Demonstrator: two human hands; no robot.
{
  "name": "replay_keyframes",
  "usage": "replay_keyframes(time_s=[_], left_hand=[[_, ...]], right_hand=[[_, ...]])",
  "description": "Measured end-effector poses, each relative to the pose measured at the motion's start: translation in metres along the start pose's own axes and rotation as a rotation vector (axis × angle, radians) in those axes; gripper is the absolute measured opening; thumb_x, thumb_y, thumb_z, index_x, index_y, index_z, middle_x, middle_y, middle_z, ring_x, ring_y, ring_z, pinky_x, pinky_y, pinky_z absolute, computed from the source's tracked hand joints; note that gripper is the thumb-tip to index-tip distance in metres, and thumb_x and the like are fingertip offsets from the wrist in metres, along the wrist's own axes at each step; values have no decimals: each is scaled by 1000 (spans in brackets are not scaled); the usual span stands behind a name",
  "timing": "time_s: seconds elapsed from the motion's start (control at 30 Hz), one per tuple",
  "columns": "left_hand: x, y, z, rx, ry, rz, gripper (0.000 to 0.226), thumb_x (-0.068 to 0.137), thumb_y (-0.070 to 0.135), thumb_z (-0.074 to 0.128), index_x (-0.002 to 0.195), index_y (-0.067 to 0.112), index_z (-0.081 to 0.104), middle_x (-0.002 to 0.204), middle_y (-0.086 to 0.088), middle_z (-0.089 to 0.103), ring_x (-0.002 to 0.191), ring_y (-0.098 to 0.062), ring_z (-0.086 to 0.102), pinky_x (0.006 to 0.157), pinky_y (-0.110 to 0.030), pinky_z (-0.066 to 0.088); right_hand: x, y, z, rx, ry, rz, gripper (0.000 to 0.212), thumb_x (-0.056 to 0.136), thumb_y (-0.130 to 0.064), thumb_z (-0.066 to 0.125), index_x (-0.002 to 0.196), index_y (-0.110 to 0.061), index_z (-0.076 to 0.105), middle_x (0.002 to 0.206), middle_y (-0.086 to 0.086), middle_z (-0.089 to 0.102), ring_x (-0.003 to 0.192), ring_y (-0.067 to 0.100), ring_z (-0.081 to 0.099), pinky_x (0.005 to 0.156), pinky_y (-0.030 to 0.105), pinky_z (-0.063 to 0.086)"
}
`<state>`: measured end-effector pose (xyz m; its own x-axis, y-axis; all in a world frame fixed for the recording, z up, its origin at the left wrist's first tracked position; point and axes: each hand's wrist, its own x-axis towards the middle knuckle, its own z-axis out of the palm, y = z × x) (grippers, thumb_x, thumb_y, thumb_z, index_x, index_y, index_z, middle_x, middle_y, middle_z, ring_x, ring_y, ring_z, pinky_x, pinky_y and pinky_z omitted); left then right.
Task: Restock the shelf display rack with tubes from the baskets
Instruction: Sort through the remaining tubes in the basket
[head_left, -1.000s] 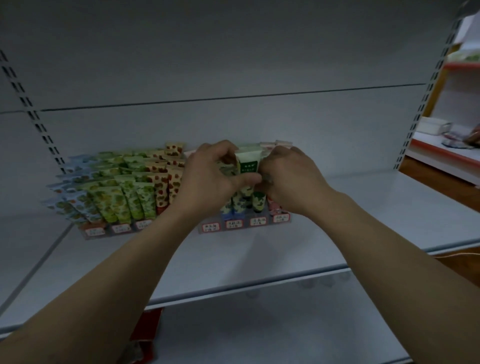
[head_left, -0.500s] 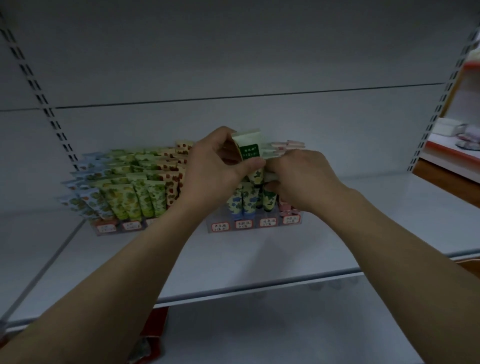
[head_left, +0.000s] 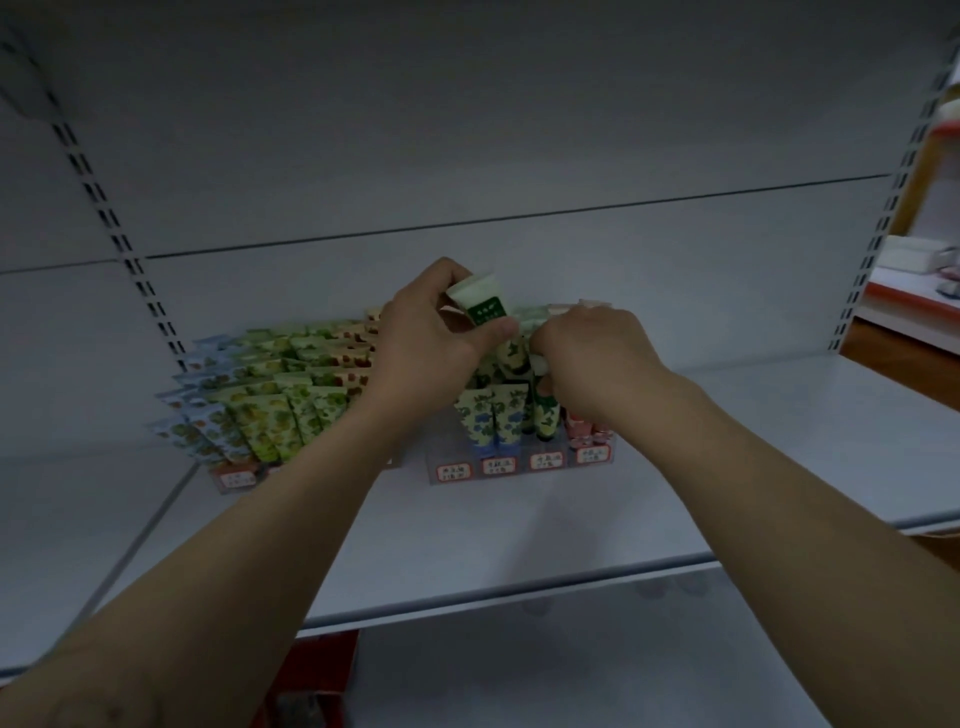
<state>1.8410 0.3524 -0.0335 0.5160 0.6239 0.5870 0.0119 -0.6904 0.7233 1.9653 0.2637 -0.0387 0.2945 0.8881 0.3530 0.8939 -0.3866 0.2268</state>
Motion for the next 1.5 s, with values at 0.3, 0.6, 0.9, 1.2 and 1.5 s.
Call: replay_keyframes(time_s=[0.3, 0.6, 0.9, 1.2, 1.5], left_hand=[[3, 3, 5, 240, -133, 60, 29, 69, 30, 83, 78, 18, 58, 73, 6, 67, 67, -9, 63, 57, -29, 50], [7, -20, 3, -11, -73, -200, 33, 68, 22, 85, 73, 14, 53, 78, -11, 66, 79, -27, 67, 75, -46, 58], [-3, -18, 1, -114, -64, -72, 39, 72, 19, 82, 79, 1, 48, 80, -26, 61, 72, -29, 64, 66, -40, 53], [-17, 2, -7, -51, -103, 57, 34, 72, 14, 81, 79, 1, 50, 71, -13, 62, 63, -18, 61, 58, -30, 50], [-33, -10, -14, 99, -149, 106, 33, 66, 31, 83, 76, 12, 58, 77, -4, 62, 68, -22, 60, 61, -41, 50]], right_hand=[[-4, 0, 0, -59, -6, -35, 18, 93, -16, 53, 109, -12, 61, 113, 9, 62, 102, 25, 59, 72, 29, 38], [-5, 2, 1, 72, -67, 3, 16, 89, -13, 59, 105, -11, 57, 101, 9, 61, 84, 24, 55, 60, 27, 33], [-6, 11, 3, 115, -82, -70, 20, 86, -15, 56, 106, -13, 53, 100, 6, 59, 85, 23, 54, 62, 27, 35], [-14, 20, -1, 215, 41, -99, 18, 85, -27, 58, 99, -17, 53, 100, 4, 60, 83, 22, 49, 60, 29, 28], [-16, 15, 12, 163, 170, -124, 23, 78, -35, 71, 97, -22, 72, 99, 6, 68, 104, 26, 50, 86, 29, 22]])
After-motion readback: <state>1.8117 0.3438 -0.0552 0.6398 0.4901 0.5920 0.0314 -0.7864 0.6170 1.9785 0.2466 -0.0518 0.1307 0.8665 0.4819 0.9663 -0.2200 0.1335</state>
